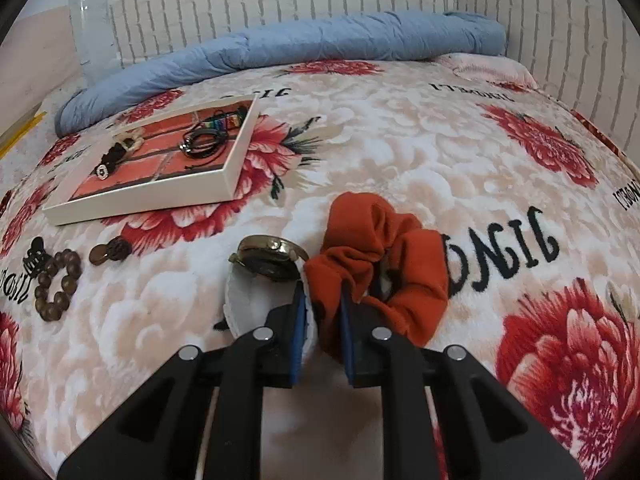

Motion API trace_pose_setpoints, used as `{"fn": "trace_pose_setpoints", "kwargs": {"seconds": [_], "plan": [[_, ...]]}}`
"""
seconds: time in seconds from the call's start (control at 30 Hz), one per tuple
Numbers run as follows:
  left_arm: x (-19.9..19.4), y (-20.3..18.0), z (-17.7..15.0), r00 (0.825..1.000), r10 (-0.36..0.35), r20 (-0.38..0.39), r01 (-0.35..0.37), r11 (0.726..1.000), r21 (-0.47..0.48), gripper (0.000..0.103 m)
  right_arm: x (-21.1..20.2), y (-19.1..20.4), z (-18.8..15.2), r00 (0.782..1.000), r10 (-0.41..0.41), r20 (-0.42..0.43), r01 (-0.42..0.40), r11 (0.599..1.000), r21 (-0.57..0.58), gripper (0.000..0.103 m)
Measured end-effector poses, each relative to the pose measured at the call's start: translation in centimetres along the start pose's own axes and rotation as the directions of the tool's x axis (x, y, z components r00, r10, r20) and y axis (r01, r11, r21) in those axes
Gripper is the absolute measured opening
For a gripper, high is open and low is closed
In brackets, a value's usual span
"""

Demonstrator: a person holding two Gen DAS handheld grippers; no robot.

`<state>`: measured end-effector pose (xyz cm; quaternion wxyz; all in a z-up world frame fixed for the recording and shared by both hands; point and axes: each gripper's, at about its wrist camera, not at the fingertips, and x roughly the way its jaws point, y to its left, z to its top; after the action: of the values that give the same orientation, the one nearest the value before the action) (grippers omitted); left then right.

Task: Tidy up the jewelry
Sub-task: 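Close the right tool on the white watch band, then grasp the pineapple plush toy with left tool while right tool grasps orange scrunchie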

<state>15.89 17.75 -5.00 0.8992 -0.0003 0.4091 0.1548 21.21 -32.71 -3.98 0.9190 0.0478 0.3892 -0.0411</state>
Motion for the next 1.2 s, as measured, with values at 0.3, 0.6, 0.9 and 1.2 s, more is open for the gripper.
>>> {"fn": "trace_pose_setpoints", "kwargs": {"seconds": [0.3,0.6,0.9,1.2], "plan": [[-0.4,0.5,0.0,1.0,-0.016,0.021,0.017,1.0,-0.018,0.049,-0.4,0.1,-0.5,1.0,0.007,-0.005,-0.008,1.0,-0.015,0.019],[-0.8,0.7,0.1,0.998,-0.032,0.046,0.033,0.999,-0.021,0.042,-0.4,0.1,-0.6,1.0,0.012,-0.006,-0.012,1.0,-0.01,0.02],[-1.1,0.8,0.1,0.998,-0.035,0.049,0.036,0.999,-0.027,0.042,-1.1,-0.3,-1.2,1.0,0.028,-0.012,-0.028,1.0,0.014,0.034],[-1.2,0.8,0.2,0.998,-0.041,0.052,0.043,0.999,-0.029,0.042,-2.0,-0.5,-2.1,0.999,0.029,0.018,-0.03,0.999,0.025,0.038]]}}
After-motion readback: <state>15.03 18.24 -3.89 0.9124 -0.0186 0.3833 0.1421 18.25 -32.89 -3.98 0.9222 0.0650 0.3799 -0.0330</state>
